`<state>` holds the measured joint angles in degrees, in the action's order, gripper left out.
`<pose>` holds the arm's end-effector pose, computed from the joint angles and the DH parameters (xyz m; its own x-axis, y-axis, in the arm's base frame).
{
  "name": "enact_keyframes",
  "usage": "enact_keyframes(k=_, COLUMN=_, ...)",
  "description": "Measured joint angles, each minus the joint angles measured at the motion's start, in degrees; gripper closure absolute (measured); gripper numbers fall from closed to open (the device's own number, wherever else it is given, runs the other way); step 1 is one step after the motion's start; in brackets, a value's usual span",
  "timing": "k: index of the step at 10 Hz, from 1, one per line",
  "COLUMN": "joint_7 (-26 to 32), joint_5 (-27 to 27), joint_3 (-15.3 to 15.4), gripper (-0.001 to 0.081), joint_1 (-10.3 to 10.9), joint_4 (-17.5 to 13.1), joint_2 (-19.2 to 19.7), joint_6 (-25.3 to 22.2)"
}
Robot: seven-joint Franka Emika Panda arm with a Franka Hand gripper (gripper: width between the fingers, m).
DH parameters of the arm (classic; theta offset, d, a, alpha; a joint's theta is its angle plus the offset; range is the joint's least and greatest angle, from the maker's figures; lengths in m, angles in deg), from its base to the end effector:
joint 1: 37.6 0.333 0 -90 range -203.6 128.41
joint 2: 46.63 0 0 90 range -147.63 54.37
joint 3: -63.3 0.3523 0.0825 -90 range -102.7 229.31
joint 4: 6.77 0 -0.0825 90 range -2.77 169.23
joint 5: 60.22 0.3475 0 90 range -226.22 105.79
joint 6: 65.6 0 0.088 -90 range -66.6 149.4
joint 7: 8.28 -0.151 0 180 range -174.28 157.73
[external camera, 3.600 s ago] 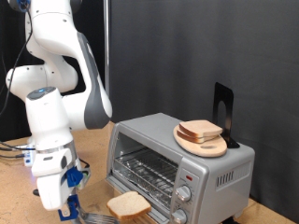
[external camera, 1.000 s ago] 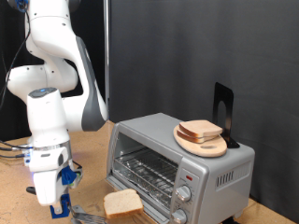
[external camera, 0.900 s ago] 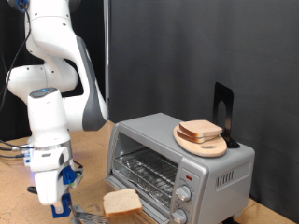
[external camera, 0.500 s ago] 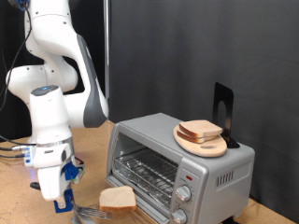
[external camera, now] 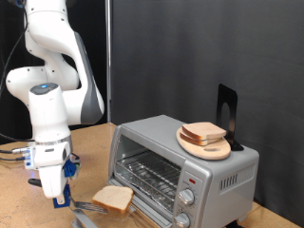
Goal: Make a piece of toast with the oven
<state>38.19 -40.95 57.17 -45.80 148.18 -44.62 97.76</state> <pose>0.3928 -0.1146 0.2537 0.9591 0.2373 0.1544 0.2431 -0.9698 -0.0200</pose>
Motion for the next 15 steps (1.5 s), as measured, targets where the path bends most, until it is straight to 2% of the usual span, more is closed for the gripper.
enact_keyframes(k=1, joint_7=0.04, joint_5=0.00, joint_3=0.00, gripper=0.0440, joint_1=-0.03, joint_4=0.71, joint_2=-1.00, joint_6=-1.30)
enact_keyframes(k=4, joint_7=-0.72, joint_5=0.09, joint_3=0.16, gripper=0.0440, joint_1=-0.01, joint_4=1.42, joint_2=-5.09, joint_6=-10.43)
enact_keyframes(k=6, joint_7=-3.78, joint_5=0.12, joint_3=1.32, gripper=0.0440, joint_1=0.22, joint_4=2.17, joint_2=-8.04, joint_6=-13.80)
enact_keyframes(k=9, joint_7=-10.15, joint_5=0.05, joint_3=4.19, gripper=0.0440, joint_1=0.67, joint_4=3.44, joint_2=-11.05, joint_6=-14.81)
enact_keyframes(k=11, joint_7=-11.24, joint_5=1.23, joint_3=5.20, gripper=0.0440, joint_1=1.12, joint_4=3.94, joint_2=-12.03, joint_6=-14.77)
enact_keyframes(k=12, joint_7=-10.70, joint_5=3.01, joint_3=5.26, gripper=0.0440, joint_1=1.49, joint_4=4.07, joint_2=-12.30, joint_6=-14.42)
enact_keyframes(k=13, joint_7=-7.44, joint_5=7.28, joint_3=5.01, gripper=0.0440, joint_1=2.18, joint_4=4.23, joint_2=-12.42, joint_6=-13.37)
enact_keyframes(k=15, joint_7=2.52, joint_5=18.02, joint_3=3.63, gripper=0.0440, joint_1=3.65, joint_4=4.49, joint_2=-12.41, joint_6=-11.64)
